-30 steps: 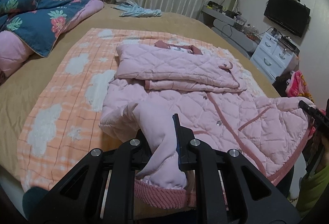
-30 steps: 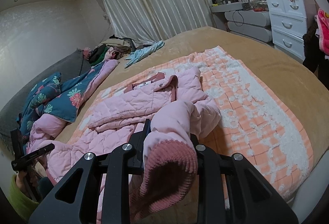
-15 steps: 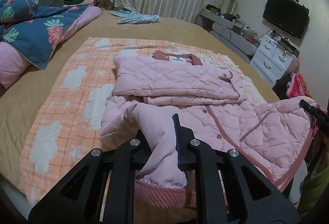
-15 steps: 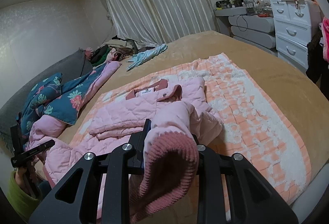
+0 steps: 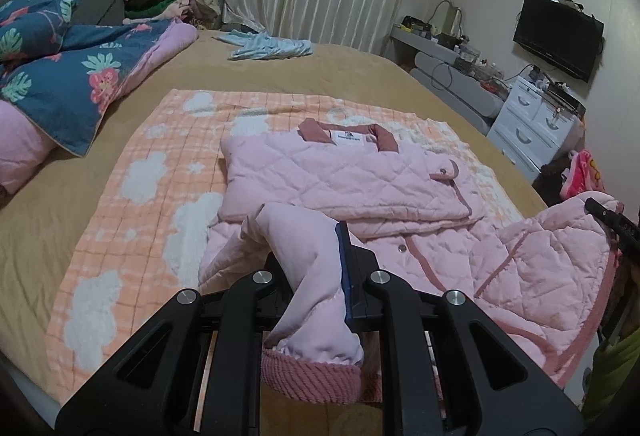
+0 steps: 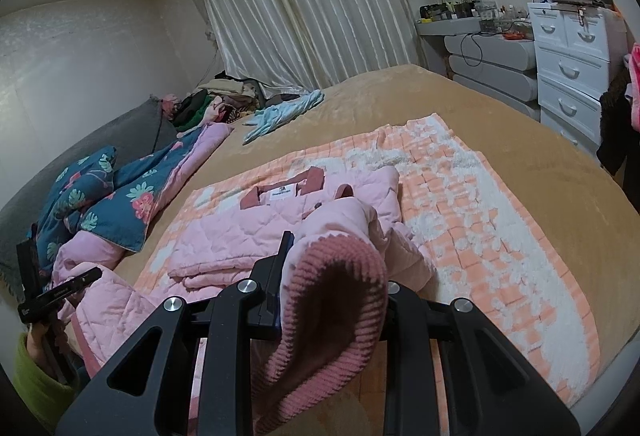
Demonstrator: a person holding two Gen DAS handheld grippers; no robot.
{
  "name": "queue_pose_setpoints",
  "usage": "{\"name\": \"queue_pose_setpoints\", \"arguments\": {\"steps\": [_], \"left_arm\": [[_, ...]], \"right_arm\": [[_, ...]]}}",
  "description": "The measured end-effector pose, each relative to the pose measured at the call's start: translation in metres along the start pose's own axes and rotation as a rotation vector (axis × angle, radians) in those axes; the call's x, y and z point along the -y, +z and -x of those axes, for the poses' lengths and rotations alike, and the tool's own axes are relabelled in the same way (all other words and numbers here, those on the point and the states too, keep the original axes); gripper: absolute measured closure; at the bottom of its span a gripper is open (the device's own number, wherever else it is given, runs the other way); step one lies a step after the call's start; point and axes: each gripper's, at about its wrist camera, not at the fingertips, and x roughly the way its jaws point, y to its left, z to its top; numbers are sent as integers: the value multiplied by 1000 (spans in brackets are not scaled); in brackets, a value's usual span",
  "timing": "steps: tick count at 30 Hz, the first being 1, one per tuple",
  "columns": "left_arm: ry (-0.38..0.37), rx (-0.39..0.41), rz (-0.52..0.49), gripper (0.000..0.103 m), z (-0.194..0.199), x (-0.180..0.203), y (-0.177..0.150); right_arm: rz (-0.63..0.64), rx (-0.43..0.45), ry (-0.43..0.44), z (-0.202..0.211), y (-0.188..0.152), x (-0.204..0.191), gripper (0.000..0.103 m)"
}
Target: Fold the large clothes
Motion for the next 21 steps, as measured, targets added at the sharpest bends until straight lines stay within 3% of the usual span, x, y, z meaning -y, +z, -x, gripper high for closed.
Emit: {"name": "queue_pose_setpoints", "arguments": {"steps": [21], "left_arm": [[95, -9, 16, 95, -52, -24, 41]], "right_arm": [[-51, -25, -39, -70, 55, 17, 80]]}}
